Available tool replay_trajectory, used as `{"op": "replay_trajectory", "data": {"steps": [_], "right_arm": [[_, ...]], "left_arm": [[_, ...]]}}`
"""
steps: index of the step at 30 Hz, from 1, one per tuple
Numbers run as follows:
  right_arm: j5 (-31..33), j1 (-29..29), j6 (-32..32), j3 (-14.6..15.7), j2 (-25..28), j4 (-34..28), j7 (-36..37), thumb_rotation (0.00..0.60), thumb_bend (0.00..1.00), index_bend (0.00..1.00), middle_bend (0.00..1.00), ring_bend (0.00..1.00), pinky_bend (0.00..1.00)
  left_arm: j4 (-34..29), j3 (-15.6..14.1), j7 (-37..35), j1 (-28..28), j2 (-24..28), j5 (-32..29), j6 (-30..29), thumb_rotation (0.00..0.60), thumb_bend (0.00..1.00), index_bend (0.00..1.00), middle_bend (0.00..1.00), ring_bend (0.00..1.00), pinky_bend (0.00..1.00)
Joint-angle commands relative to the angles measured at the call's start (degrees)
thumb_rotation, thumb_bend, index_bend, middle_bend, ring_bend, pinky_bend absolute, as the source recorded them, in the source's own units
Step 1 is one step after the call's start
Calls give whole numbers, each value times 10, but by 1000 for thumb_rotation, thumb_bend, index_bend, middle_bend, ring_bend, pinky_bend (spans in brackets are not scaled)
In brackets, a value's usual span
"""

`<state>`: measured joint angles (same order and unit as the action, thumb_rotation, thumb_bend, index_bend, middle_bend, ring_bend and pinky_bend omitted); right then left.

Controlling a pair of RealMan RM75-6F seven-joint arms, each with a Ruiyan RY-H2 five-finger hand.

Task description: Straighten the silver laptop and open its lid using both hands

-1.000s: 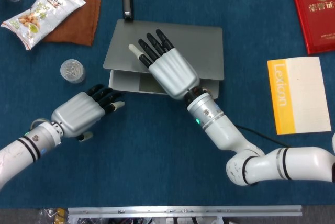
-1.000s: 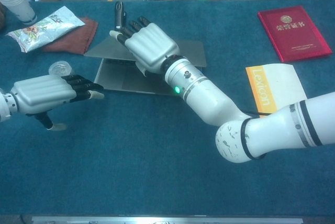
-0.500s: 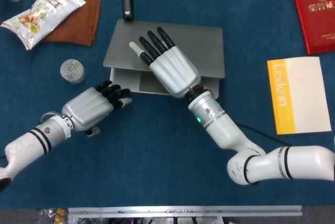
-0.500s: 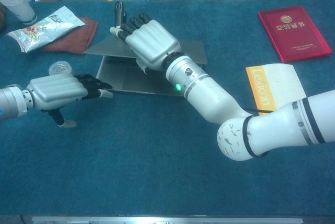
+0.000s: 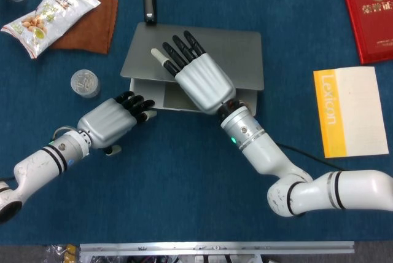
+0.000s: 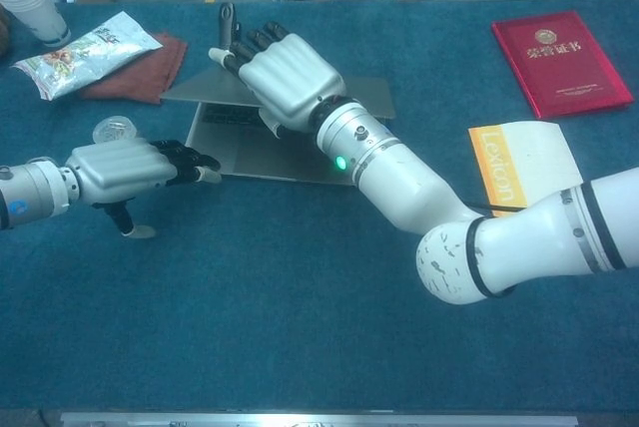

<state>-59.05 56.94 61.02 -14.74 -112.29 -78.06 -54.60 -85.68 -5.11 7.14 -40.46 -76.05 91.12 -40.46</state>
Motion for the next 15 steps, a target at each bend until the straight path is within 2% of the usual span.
{"op": "replay_trajectory", "data": {"steps": [1,15], "right_arm": [[1,-1,1,1,2,0,0,576,487,0,103,14,64],[9,-7,8,2,17,4,3,580,487,0,103,14,64]], "left_arm": [[0,-2,2,-1,-1,-2,0,600,227,0,0,0,28],[4,-14,12,-6,-8,-14,3,600,227,0,0,0,27]]}}
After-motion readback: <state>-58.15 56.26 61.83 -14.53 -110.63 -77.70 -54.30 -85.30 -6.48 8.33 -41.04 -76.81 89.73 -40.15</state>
